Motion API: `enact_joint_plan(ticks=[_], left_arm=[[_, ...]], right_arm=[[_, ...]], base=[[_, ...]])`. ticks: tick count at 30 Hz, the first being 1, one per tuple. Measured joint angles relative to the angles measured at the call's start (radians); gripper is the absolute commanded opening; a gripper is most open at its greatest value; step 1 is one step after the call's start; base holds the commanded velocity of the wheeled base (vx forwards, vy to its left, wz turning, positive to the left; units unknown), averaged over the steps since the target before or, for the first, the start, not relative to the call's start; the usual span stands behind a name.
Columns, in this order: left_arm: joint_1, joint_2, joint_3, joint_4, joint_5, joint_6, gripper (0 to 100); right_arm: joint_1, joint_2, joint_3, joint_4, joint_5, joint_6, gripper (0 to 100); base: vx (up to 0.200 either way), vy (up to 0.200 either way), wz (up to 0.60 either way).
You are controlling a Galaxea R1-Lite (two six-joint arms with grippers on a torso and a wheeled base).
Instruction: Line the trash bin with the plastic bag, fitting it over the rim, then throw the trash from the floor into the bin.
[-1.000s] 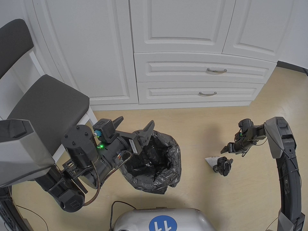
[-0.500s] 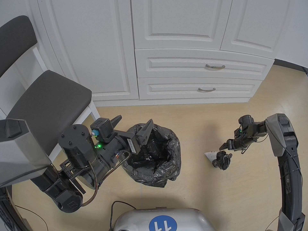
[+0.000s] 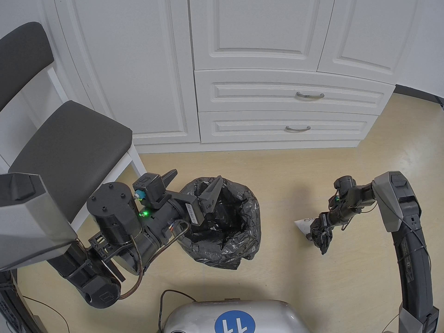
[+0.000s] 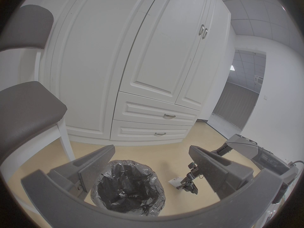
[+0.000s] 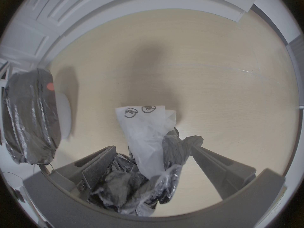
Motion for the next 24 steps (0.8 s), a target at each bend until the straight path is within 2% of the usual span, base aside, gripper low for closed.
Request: enact_joint_plan(ticks=[3, 4, 13, 17, 20, 24], left_arm=[[-0.001, 0.003, -0.001, 0.0, 0.0, 0.001, 100], [-0.001, 0.004, -0.002, 0.0, 0.0, 0.001, 100], [-0.005, 0.01, -0.002, 0.0, 0.005, 0.003, 100], [-0.009, 0.006, -0.003, -0.001, 0.041, 0.026, 100], [-0.014, -0.006, -0.002, -0.001, 0.067, 0.067, 100], [-0.02, -0.047, 0.008, -0.001, 0.085, 0.111, 100]], right_arm=[[0.019, 0.025, -0.007, -0.02, -0.034, -0.006, 100], [0.023, 0.031, -0.009, -0.029, -0.037, -0.007, 0], [0.029, 0.054, -0.011, -0.049, -0.04, -0.005, 0], [0.026, 0.044, 0.005, -0.053, -0.037, 0.001, 0], [0.021, 0.011, 0.058, -0.072, -0.028, 0.012, 0], [0.017, -0.093, 0.213, -0.115, 0.019, 0.028, 0]], base=[[0.0, 0.0, 0.0], [0.0, 0.0, 0.0], [0.0, 0.0, 0.0], [0.0, 0.0, 0.0], [0.0, 0.0, 0.0], [0.0, 0.0, 0.0]])
